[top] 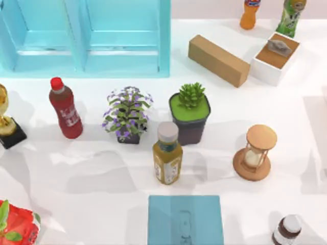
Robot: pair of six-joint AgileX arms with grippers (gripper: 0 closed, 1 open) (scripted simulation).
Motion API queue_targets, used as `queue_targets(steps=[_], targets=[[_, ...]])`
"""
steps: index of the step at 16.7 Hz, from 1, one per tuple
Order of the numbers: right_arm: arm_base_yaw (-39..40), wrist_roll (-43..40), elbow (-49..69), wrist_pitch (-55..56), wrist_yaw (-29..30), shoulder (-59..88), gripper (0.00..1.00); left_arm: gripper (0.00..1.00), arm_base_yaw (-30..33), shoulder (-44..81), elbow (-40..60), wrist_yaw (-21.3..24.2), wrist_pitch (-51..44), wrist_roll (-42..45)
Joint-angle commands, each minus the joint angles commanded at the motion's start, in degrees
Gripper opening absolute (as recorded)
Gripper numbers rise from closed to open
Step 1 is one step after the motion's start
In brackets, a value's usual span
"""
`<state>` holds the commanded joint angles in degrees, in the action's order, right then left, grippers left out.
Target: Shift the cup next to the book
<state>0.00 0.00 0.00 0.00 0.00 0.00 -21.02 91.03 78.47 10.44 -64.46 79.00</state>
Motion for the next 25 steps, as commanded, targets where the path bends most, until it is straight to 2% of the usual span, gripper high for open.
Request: queue_targets(steps=[7, 12, 15, 17, 20, 25], targets=[[0.0, 0.0, 0.0, 0.0, 0.0, 0.0, 1.0, 0.0, 28.0, -5.2, -1.3, 2.1, -4.0, -56.9], [0.0, 0.0, 0.0, 0.0, 0.0, 0.0, 1.0, 0.0, 49.5, -5.6, -3.6, -0.9, -5.5, -94.4], [0.0, 0.0, 0.0, 0.0, 0.0, 0.0, 1.0, 0.0, 60.5, -5.7, -5.3, -4.1, -5.6, -112.1], [0.0, 0.0, 0.0, 0.0, 0.0, 0.0, 1.0, 0.0, 66.6, -5.6, -6.6, -6.4, -5.5, -120.8], [0.0, 0.0, 0.0, 0.0, 0.0, 0.0, 1.0, 0.0, 73.2, -5.0, -8.2, -9.4, -5.5, -129.5], [0.0, 0.0, 0.0, 0.0, 0.0, 0.0, 1.0, 0.0, 75.6, -4.8, -8.9, -10.5, -5.4, -132.4]])
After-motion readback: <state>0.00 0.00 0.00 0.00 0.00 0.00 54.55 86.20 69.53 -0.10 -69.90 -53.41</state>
